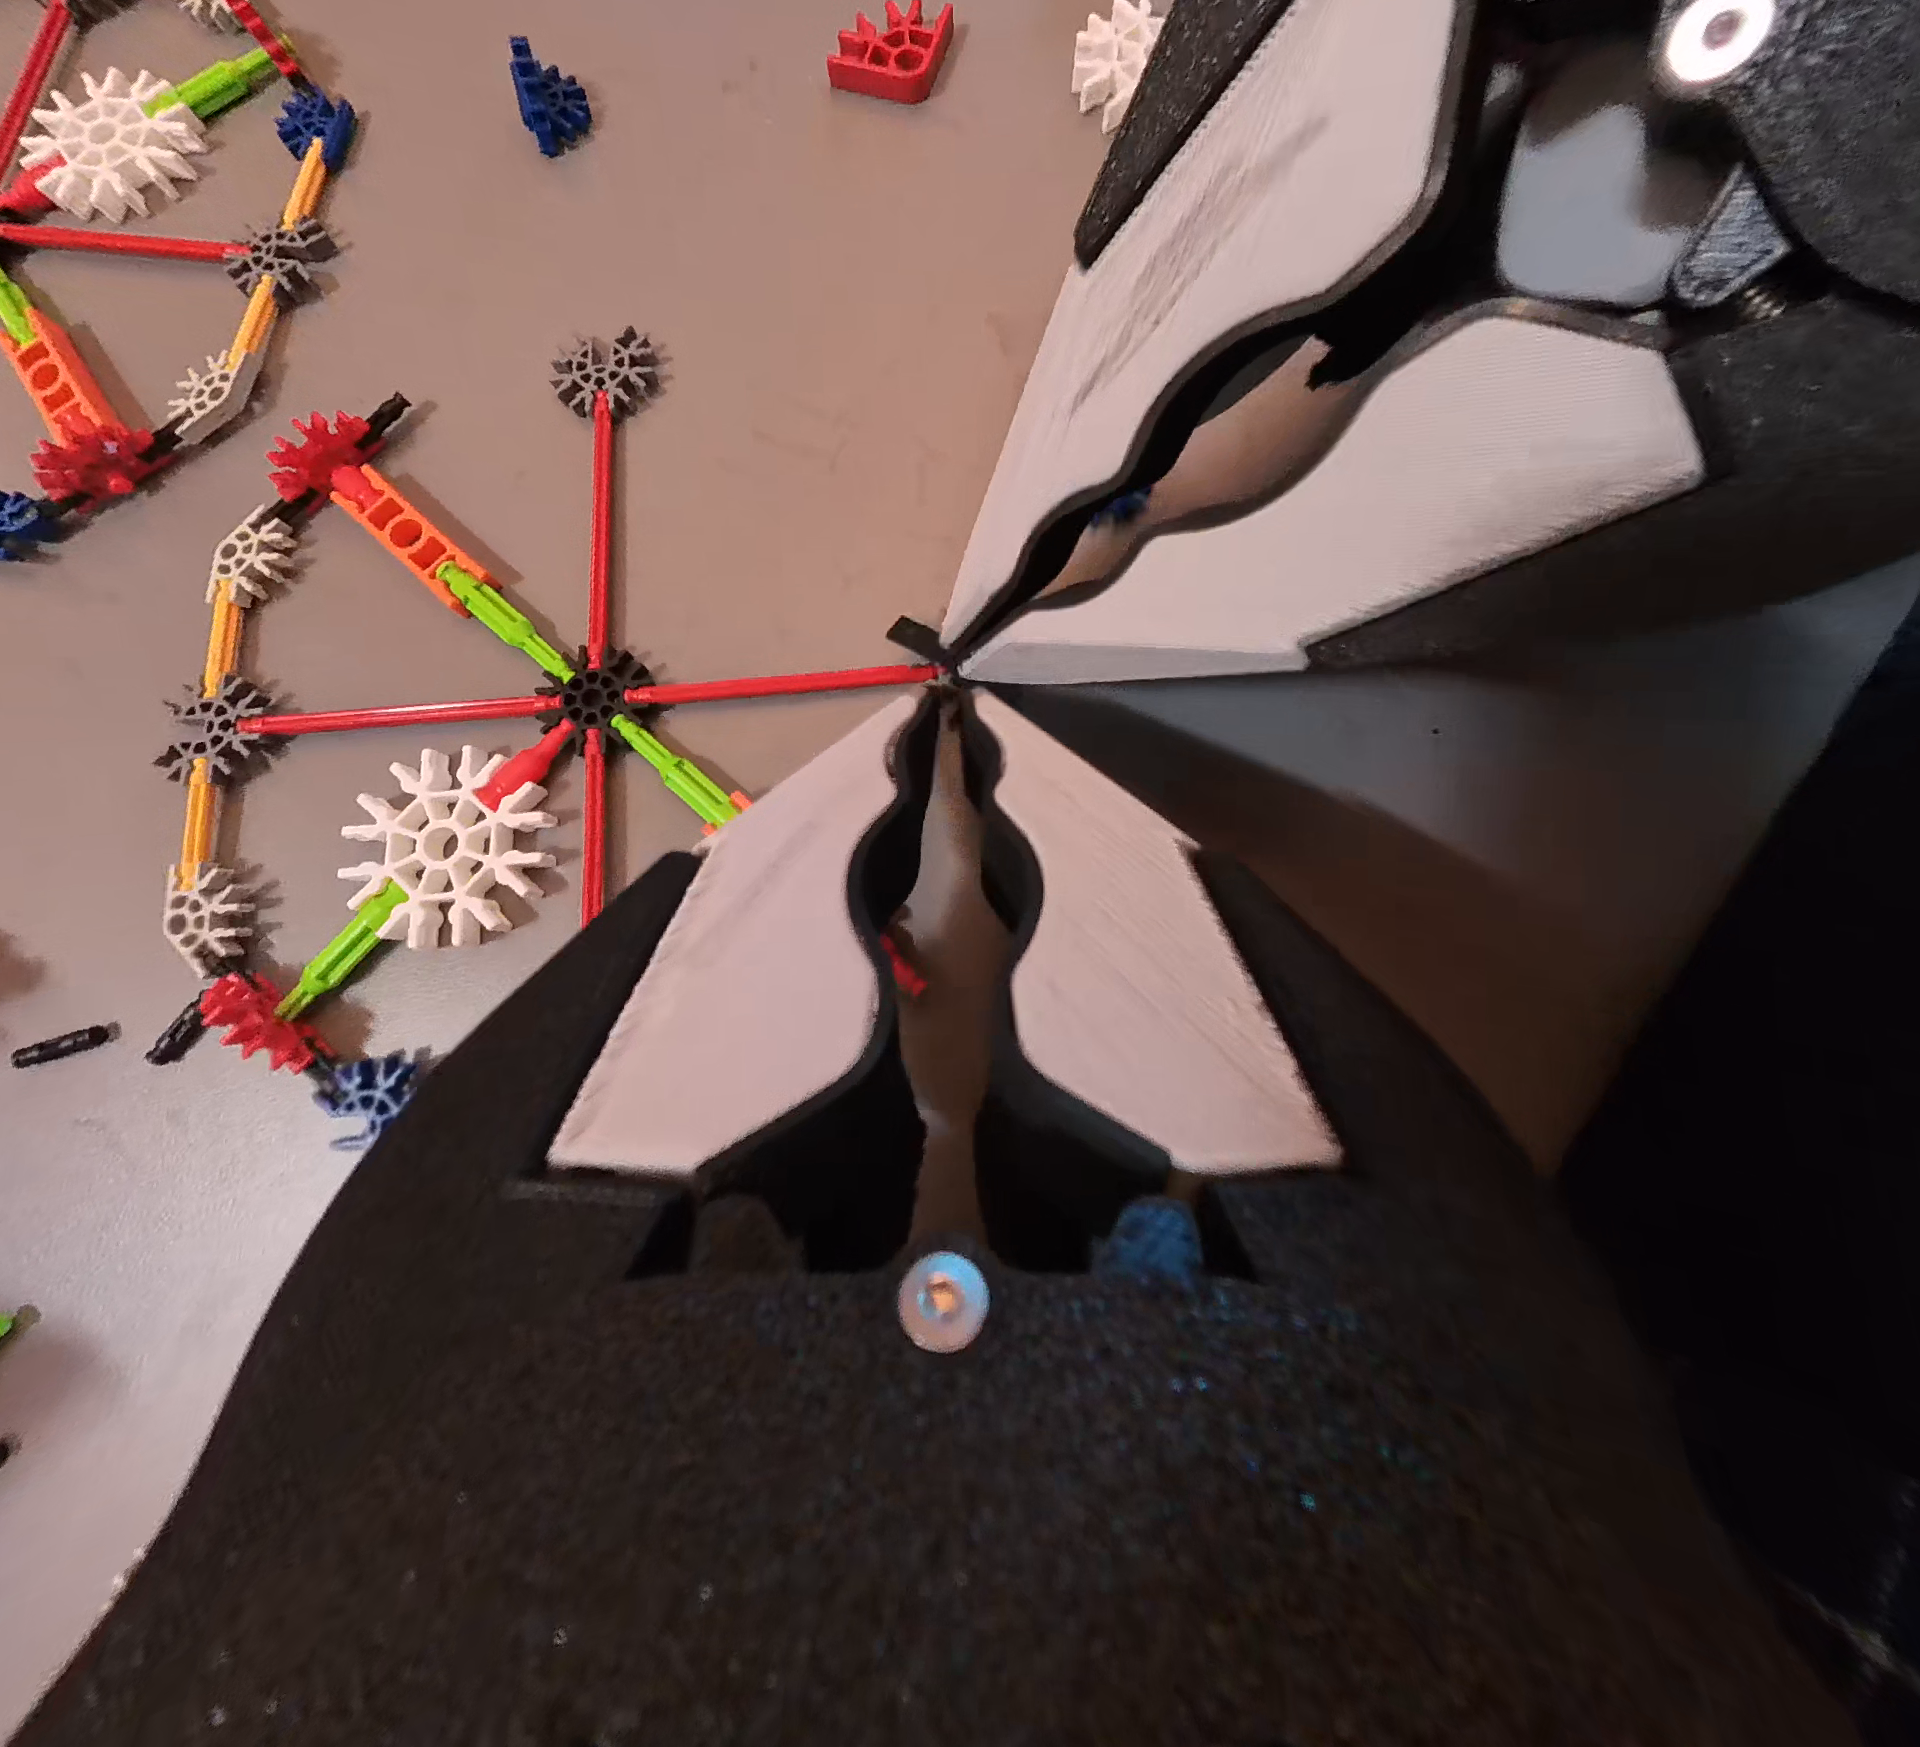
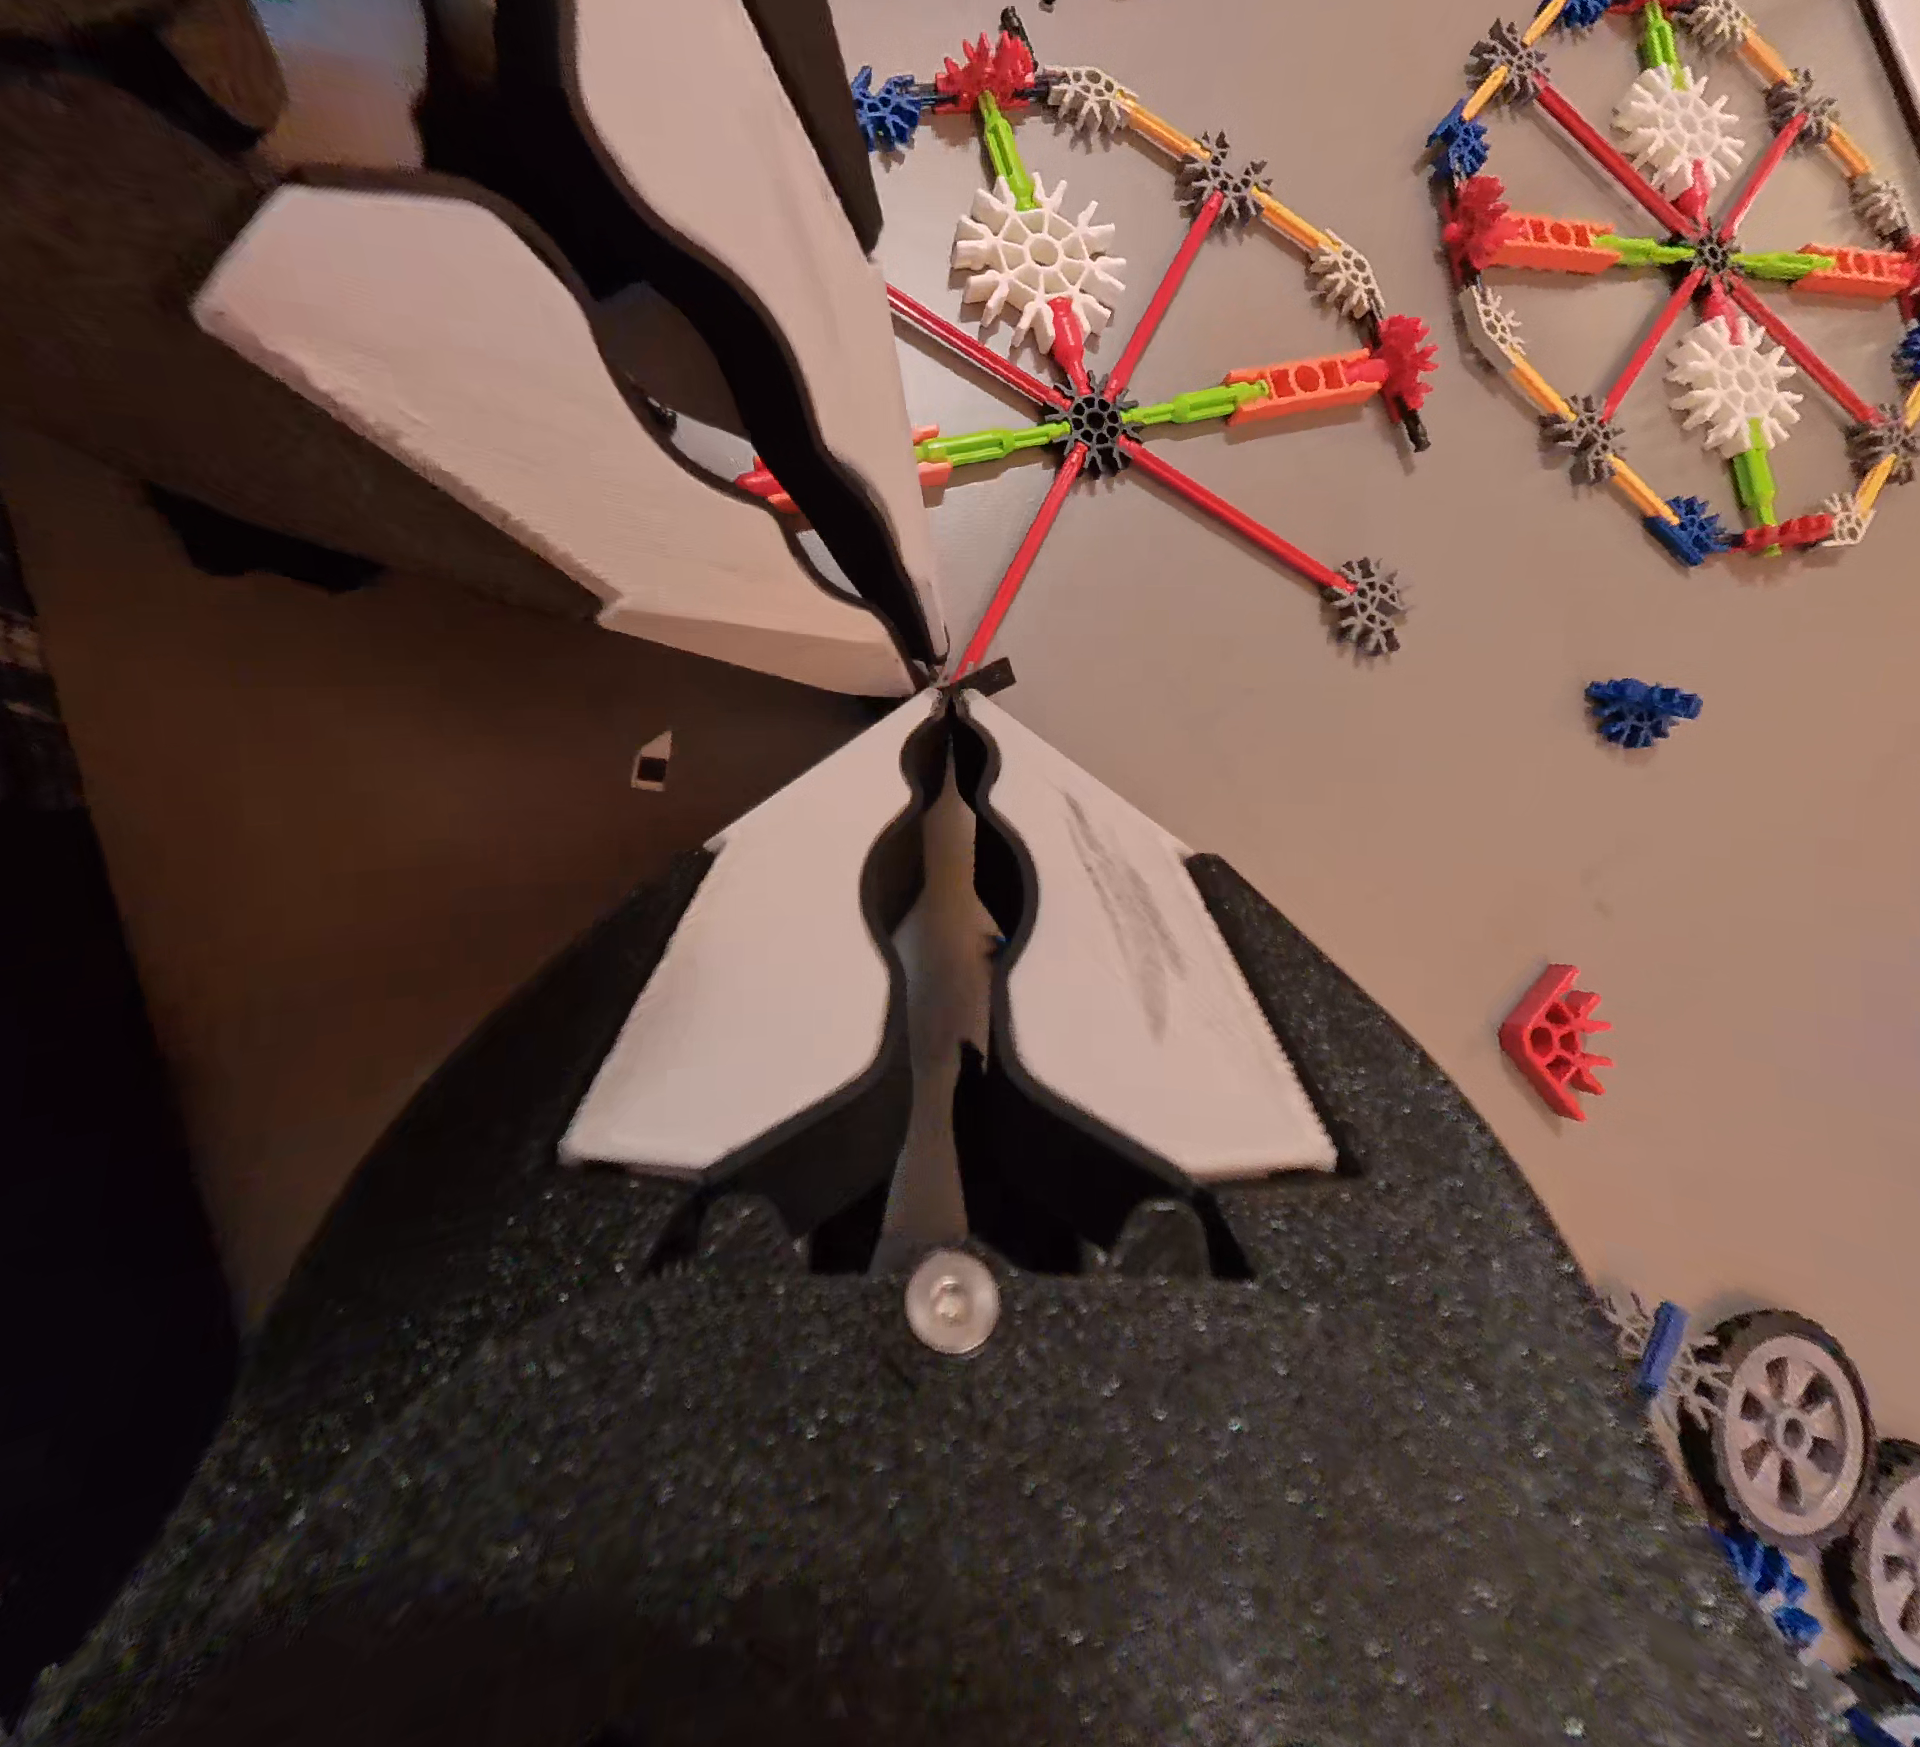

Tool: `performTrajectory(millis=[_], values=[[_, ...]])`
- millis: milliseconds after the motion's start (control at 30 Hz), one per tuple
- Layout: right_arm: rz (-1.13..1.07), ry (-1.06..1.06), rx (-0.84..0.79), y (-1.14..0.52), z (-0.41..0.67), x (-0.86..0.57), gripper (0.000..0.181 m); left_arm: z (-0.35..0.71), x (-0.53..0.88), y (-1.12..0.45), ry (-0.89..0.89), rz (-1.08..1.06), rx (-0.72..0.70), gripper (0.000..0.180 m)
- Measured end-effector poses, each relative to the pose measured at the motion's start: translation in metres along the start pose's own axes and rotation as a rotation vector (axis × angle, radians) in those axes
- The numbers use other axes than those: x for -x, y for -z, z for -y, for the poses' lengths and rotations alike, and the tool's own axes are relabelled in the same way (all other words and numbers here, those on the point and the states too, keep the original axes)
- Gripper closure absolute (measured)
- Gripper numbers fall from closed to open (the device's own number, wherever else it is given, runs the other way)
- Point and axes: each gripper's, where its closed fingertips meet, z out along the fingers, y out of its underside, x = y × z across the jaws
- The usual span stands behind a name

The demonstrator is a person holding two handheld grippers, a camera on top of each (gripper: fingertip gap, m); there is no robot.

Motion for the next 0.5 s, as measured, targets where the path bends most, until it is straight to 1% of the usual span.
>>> performTrajectory(millis=[67,500], values=[[-0.012,0.009,0.013,-0.0004,0.0003,0.0002,0.181,-0.0001,0.0001,0.0002,0.010,-0.006,-0.007,0.178],[-0.027,-0.190,-0.016,0.0014,-0.0026,-0.0018,0.181,0.0042,0.0005,-0.0011,-0.059,-0.005,-0.008,0.179]])
